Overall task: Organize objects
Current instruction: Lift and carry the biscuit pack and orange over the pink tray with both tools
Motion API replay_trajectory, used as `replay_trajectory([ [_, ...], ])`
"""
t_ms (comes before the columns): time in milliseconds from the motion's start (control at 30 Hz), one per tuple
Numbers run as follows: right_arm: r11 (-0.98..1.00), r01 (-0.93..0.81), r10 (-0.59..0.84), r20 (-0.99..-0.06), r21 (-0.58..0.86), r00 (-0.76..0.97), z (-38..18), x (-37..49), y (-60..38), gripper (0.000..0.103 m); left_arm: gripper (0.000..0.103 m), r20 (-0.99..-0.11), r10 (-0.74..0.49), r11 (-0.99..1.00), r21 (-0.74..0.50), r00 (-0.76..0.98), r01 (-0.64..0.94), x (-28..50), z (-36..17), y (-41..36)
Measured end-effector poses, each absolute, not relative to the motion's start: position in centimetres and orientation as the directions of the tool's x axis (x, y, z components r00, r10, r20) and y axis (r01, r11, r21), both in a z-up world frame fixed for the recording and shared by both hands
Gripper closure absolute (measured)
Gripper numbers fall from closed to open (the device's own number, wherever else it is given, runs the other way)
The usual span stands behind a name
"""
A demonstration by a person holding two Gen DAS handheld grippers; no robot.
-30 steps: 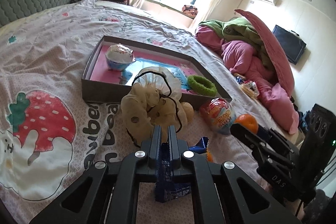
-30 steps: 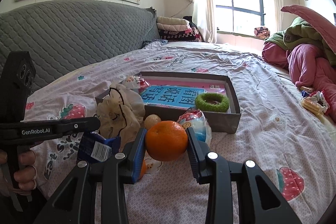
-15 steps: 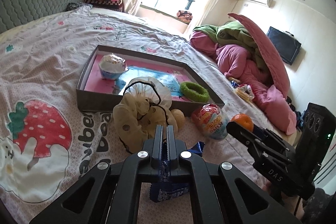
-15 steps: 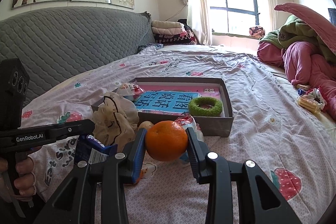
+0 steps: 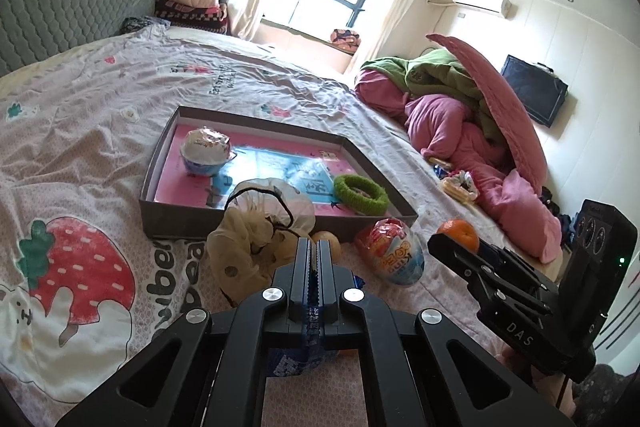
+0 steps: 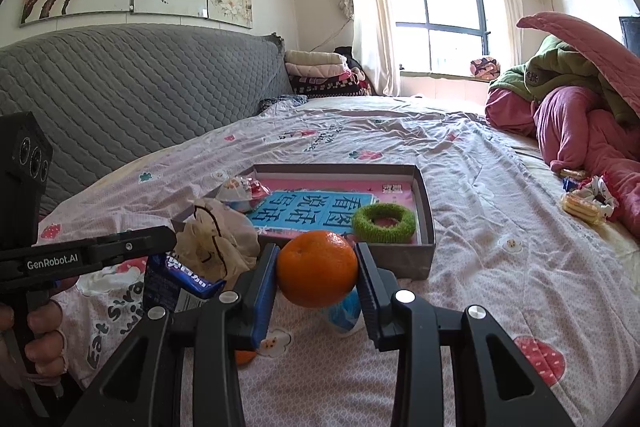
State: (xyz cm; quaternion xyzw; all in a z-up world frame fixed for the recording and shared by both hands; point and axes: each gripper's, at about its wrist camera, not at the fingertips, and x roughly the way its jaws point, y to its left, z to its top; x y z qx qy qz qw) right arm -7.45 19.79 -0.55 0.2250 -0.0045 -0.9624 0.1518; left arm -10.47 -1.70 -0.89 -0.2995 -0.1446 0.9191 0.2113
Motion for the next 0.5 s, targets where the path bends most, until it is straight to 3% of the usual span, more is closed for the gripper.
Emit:
replay_trajectory([
  [500, -0.948, 0.313, -0.311, -0.391, 0.059, -0.867, 1.3, -8.9, 19.1, 0.065, 0.101, -0.468, 0.464, -0.874, -0.380, -0.752, -0.302, -11.8, 1.1, -1.6],
])
